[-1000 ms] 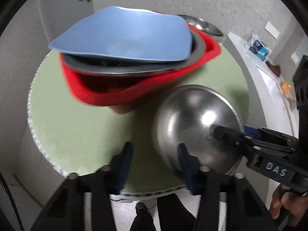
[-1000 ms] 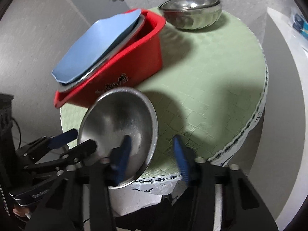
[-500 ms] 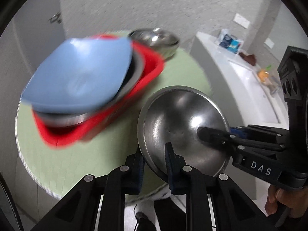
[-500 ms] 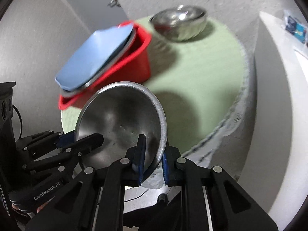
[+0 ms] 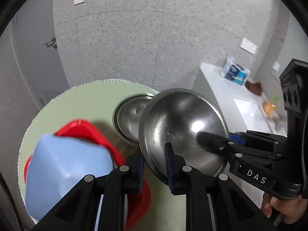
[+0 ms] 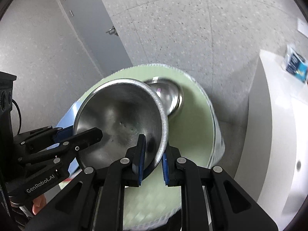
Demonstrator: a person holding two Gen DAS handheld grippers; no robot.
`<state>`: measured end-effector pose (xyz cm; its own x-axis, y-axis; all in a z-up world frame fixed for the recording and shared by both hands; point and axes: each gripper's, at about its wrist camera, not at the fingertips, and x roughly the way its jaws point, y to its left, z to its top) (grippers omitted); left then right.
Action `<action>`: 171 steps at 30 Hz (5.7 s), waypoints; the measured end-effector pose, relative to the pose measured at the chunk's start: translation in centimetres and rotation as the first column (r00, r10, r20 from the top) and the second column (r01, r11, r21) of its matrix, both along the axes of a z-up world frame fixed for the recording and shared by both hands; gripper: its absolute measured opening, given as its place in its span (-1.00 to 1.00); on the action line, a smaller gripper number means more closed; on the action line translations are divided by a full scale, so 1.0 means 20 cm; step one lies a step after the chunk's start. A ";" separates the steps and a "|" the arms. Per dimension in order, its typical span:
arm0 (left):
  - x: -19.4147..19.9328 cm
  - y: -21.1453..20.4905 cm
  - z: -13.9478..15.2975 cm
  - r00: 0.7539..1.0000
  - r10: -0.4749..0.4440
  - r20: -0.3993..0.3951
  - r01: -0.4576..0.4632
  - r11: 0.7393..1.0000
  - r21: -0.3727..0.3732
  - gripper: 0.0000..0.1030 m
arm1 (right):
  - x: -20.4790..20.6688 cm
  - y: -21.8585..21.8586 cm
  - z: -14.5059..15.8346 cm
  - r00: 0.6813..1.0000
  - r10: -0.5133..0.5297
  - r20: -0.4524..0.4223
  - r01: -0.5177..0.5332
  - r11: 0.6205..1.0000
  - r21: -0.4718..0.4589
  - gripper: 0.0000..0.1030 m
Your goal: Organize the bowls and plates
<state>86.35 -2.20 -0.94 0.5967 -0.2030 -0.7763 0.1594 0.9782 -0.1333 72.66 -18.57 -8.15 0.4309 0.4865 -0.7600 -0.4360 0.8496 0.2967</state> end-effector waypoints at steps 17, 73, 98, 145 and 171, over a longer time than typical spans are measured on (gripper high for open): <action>0.95 -0.25 -0.40 0.971 0.132 -0.200 -0.124 0.991 0.054 -0.68 | 0.46 0.16 -0.25 0.988 0.132 -0.081 -0.139 0.985 -0.099 -0.65; 1.17 -0.15 -0.54 0.957 0.158 -0.242 -0.133 0.984 0.115 0.56 | 0.56 0.03 -0.48 0.957 0.012 -0.291 0.029 0.990 0.135 0.16; 1.12 -0.21 -0.53 0.975 0.109 -0.192 -0.098 0.993 0.065 -0.28 | 0.53 0.03 -0.46 0.965 0.038 -0.261 0.010 0.984 0.178 0.01; -0.29 0.85 -0.05 0.982 0.145 -0.120 -0.144 0.989 0.013 -0.30 | -0.19 0.82 -0.29 0.963 0.078 -0.259 -0.026 0.980 0.199 -0.05; -0.35 0.88 -0.03 0.984 0.180 -0.004 -0.180 0.984 0.007 0.41 | -0.47 0.88 -0.07 1.000 -0.023 0.022 0.023 1.000 -0.020 0.68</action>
